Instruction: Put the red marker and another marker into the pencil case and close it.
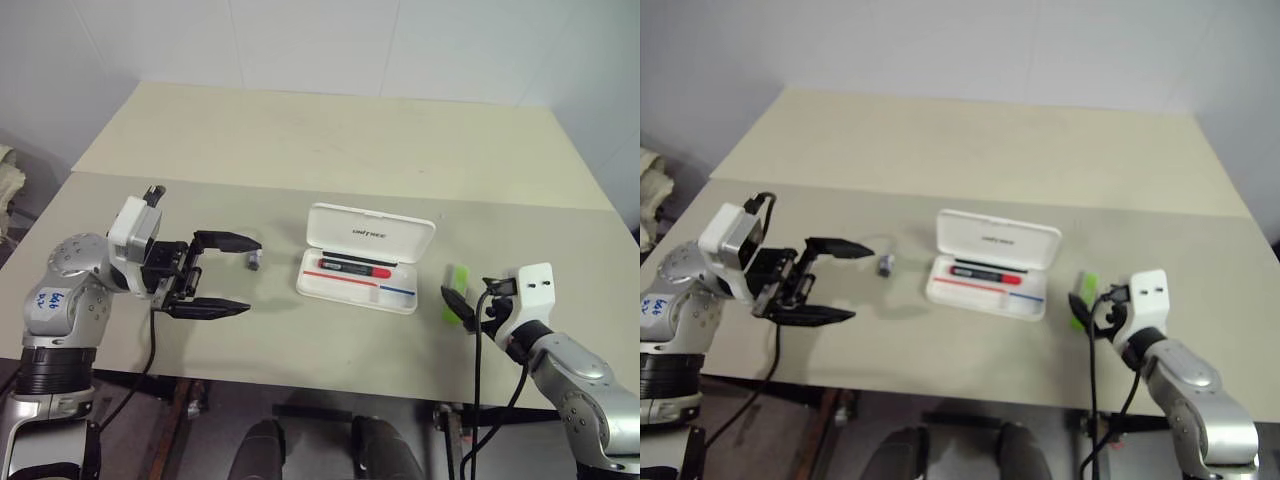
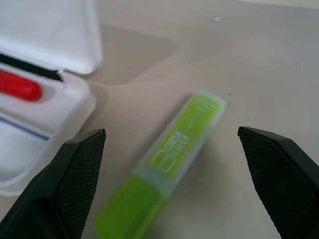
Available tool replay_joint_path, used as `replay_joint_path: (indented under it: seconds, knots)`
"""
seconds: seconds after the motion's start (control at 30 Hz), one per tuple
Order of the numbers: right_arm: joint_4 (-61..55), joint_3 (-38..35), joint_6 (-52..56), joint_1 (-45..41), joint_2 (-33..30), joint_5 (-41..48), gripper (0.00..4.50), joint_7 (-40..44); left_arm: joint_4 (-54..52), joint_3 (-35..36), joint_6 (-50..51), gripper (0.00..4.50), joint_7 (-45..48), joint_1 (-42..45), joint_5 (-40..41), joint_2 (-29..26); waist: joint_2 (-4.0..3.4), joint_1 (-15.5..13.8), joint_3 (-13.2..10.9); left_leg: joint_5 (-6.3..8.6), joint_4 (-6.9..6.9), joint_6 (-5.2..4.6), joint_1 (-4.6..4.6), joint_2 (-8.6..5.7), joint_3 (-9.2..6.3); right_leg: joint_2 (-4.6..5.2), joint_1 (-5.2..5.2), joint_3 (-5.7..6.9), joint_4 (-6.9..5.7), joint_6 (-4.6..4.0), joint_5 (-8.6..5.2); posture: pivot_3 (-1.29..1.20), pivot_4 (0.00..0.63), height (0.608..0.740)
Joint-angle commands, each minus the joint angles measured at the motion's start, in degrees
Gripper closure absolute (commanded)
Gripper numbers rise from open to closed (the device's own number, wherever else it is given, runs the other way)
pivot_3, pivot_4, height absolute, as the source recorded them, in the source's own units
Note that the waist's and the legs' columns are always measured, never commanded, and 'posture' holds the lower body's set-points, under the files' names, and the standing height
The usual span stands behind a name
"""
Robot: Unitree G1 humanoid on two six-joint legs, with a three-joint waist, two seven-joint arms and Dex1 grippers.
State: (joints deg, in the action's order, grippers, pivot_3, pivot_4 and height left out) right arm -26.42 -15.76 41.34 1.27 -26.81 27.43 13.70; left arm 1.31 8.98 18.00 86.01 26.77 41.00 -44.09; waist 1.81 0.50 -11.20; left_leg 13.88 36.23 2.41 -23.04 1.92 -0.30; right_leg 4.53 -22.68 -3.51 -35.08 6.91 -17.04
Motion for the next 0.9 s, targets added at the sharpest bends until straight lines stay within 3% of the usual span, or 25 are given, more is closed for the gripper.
replay_joint_path:
  seconds: [0.03,0.27,0.67,0.9]
  knots:
    - [0.14,-0.32,2.13,-1.31,1.88,-0.16,0.00,-2.76,-0.09,2.81,-0.77,0.02,4.86,-0.24,1.71,-2.51,0.00,0.13,0.00,0.00,-0.04,0.00,0.01,0.00,0.01,0.00,-0.01,0.00,0.00,-0.01,-0.01,0.00,0.150,0.740]
    - [0.99,-0.58,5.52,-2.53,2.70,0.15,0.00,-2.60,1.06,4.81,-1.11,0.02,5.70,-2.87,2.42,-5.64,0.00,0.86,0.00,0.00,-0.17,0.00,-0.01,0.00,0.01,0.01,-0.08,0.02,-0.01,-0.02,-0.04,0.00,0.150,0.740]
    - [4.91,4.33,11.68,-5.09,4.41,-3.59,0.00,-5.01,-0.13,5.29,-2.39,0.02,3.41,-3.85,2.30,-5.47,0.17,1.32,0.09,0.00,-0.13,0.00,0.04,0.08,0.05,0.00,-0.07,0.03,-0.01,-0.07,-0.04,0.00,0.150,0.740]
    - [5.84,4.88,13.01,-6.04,4.34,-5.94,2.25,-5.52,-0.70,5.24,-2.63,0.00,2.51,-3.71,2.24,-5.14,0.43,1.31,0.26,0.00,-0.13,0.00,0.17,0.16,0.09,0.00,0.02,0.04,0.00,-0.15,-0.02,0.00,0.150,0.740]
